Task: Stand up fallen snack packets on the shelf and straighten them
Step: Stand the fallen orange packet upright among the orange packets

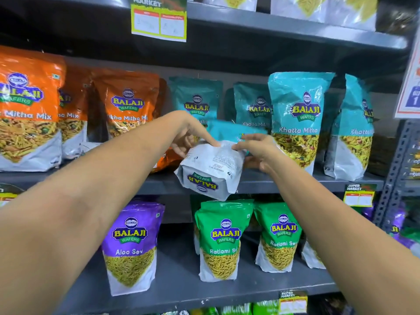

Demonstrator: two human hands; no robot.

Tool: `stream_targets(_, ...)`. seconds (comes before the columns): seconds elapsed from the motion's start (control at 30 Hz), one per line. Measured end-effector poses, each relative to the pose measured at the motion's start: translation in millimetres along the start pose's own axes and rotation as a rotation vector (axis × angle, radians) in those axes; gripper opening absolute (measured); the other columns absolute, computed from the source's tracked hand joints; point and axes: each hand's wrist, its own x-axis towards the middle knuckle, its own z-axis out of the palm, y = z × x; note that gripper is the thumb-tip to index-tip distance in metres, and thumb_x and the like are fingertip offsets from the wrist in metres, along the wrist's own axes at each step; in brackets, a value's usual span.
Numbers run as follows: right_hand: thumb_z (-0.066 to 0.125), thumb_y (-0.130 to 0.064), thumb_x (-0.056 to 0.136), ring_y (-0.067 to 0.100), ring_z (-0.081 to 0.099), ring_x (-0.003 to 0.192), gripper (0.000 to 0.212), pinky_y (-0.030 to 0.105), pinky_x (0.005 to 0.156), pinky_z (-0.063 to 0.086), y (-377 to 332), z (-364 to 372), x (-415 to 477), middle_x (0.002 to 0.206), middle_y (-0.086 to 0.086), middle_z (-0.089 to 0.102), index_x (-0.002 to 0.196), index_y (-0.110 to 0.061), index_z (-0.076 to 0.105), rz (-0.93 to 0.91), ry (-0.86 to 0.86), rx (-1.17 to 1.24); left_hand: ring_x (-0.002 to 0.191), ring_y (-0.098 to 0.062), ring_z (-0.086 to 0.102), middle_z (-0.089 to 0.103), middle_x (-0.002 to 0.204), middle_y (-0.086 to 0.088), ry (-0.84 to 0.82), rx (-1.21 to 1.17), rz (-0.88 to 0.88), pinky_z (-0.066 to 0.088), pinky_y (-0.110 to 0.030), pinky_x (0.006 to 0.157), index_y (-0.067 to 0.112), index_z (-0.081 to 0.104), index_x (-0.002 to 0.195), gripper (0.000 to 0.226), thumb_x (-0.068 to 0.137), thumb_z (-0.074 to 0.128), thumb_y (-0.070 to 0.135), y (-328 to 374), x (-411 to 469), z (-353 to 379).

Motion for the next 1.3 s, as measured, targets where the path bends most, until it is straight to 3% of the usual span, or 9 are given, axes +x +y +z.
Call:
stream_targets(0.2, 0.086, -0.024, 0.044, 0.026, 0.063, 0.094, 0.049, 0.052, 0.077, 0.058, -22.0, -9.9, 30.9, 0.098, 0.003, 0.059, 0.086, -0.039, 0.066, -0.401, 0.035, -0.204, 0.081, -0.021, 0.058, 0.058, 0.090, -0.004, 0.199, -0.276, 0.198, 0.050, -0.036, 0.074, 0.011, 0.051, 0.106, 0.054, 0.070, 0.081, 0.037, 6.7, -15.3, -0.4)
stream_targets(0.37, 0.074, 0.008, 0.065, 0.014, 0.053, 0.110, 0.050, 0.025, 0.085, 0.053, -10.1, -17.3, 40.2, 0.124, 0.002, 0.060, 0.102, -0.024, 0.059, -0.563, -0.048, -0.161, 0.090, -0.022, 0.068, 0.070, 0.111, -0.006, 0.540, -0.427, 0.328, 0.059, -0.039, 0.076, 0.016, 0.063, 0.110, 0.093, 0.027, 0.091, 0.047, 3.5, 3.5, 35.0)
stream_targets(0.53, 0.062, 0.019, 0.073, 0.010, 0.058, 0.079, 0.049, 0.014, 0.060, 0.051, 17.2, -15.7, 46.5, 0.117, 0.009, 0.058, 0.109, -0.014, 0.055, -0.573, -0.120, 0.041, 0.115, -0.023, 0.058, 0.063, 0.128, -0.004, 0.711, -0.361, 0.368, 0.042, -0.024, 0.083, 0.016, 0.059, 0.119, 0.077, 0.055, 0.086, 0.050, -10.2, 17.3, 61.8)
stream_targets(0.67, 0.064, 0.007, 0.072, 0.031, 0.056, 0.119, 0.059, 0.044, 0.091, 0.050, 25.1, -10.0, 51.1, 0.131, 0.011, 0.055, 0.107, -0.040, 0.059, -0.440, -0.026, 0.426, 0.101, -0.025, 0.061, 0.066, 0.112, -0.006, 0.788, -0.257, 0.367, 0.045, -0.029, 0.075, 0.012, 0.058, 0.107, 0.078, 0.051, 0.083, 0.060, -14.3, 12.4, 59.3)
stream_targets(0.77, 0.049, -0.014, 0.094, 0.031, 0.055, 0.122, 0.031, 0.047, 0.100, 0.044, 35.4, -4.4, 56.1, 0.134, 0.014, 0.056, 0.113, -0.038, 0.055, -0.276, -0.024, 0.432, 0.083, -0.023, 0.059, 0.061, 0.086, 0.001, 0.902, -0.177, 0.349, 0.045, -0.031, 0.065, 0.020, 0.050, 0.082, 0.064, 0.049, 0.079, 0.066, -19.5, 12.8, 63.2)
stream_targets(0.87, 0.035, -0.023, 0.099, 0.028, 0.062, 0.104, 0.030, 0.039, 0.092, 0.049, 43.2, -1.9, 56.3, 0.117, 0.014, 0.065, 0.108, -0.010, 0.061, -0.164, -0.066, 0.217, 0.077, -0.020, 0.065, 0.060, 0.067, 0.006, 0.863, -0.232, 0.428, 0.050, -0.029, 0.068, 0.023, 0.049, 0.063, 0.045, 0.060, 0.079, 0.056, -20.1, 20.8, 68.9)
stream_targets(1.0, 0.053, -0.009, 0.090, 0.015, 0.055, 0.063, 0.016, 0.023, 0.049, 0.047, 50.8, -13.8, 55.3, 0.086, 0.008, 0.063, 0.106, -0.012, 0.056, -0.115, -0.108, 0.160, 0.063, -0.014, 0.054, 0.055, 0.062, 0.008, 0.714, -0.340, 0.497, 0.044, -0.027, 0.063, 0.026, 0.049, 0.066, 0.036, 0.067, 0.072, 0.053, -26.9, 32.7, 63.1)
stream_targets(1.13, 0.073, -0.009, 0.074, 0.011, 0.042, 0.039, 0.033, 0.021, 0.041, 0.033, 54.5, -13.3, 57.2, 0.062, 0.003, 0.058, 0.102, -0.009, 0.055, -0.053, -0.215, 0.145, 0.105, -0.018, 0.057, 0.060, 0.115, -0.003, 0.263, -0.504, 0.520, 0.045, -0.035, 0.088, 0.024, 0.049, 0.102, 0.066, 0.058, 0.070, 0.067, -32.2, 32.6, 73.5)
stream_targets(1.3, 0.060, -0.025, 0.080, 0.011, 0.043, 0.056, 0.017, 0.026, 0.053, 0.028, 50.4, -18.0, 57.6, 0.066, 0.000, 0.058, 0.065, -0.019, 0.063, -0.080, -0.096, 0.244, 0.128, -0.023, 0.043, 0.038, 0.144, -0.005, 0.386, -0.176, 0.486, 0.038, -0.035, 0.107, 0.013, 0.035, 0.142, 0.101, 0.061, 0.081, 0.053, -35.3, 35.1, 69.3)
